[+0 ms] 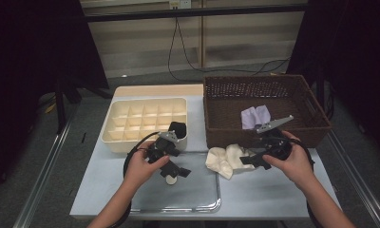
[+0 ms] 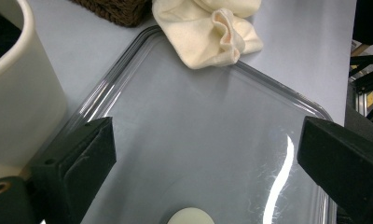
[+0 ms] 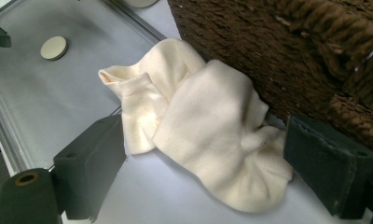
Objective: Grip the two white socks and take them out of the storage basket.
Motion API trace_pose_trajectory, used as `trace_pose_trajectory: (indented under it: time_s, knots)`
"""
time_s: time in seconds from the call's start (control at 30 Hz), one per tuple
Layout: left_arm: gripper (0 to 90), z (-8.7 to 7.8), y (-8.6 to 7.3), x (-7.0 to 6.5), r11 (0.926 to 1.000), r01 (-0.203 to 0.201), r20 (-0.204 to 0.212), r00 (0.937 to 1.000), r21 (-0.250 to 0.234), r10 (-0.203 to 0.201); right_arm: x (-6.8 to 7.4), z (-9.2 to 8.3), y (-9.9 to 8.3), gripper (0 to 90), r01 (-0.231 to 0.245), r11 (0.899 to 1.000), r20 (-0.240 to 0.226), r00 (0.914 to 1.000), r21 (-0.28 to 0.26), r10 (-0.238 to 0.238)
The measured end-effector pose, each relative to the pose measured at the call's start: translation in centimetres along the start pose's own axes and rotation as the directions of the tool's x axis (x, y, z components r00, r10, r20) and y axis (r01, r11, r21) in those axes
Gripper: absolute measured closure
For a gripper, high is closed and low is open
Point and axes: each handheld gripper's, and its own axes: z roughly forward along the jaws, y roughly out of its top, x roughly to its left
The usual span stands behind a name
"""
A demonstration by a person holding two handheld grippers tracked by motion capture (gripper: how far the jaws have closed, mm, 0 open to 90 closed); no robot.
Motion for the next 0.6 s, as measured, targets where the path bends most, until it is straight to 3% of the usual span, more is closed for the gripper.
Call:
trace_pose_trajectory:
  time_s: [0.27,0.6]
  knots:
    - [4.4,0.1,-0.1,0.0,0.9999,0.007,-0.001,1.0000,-0.008,-0.007,-0.2,0.5,-1.1,10.4,-0.013,1.000,0.030,0.9995,0.004,0.013]
    - [4.3,0.1,-0.2,0.1,0.9999,0.009,-0.002,1.0000,-0.009,-0.009,-0.6,0.9,-2.4,9.8,-0.047,0.998,0.031,0.9984,-0.032,0.048]
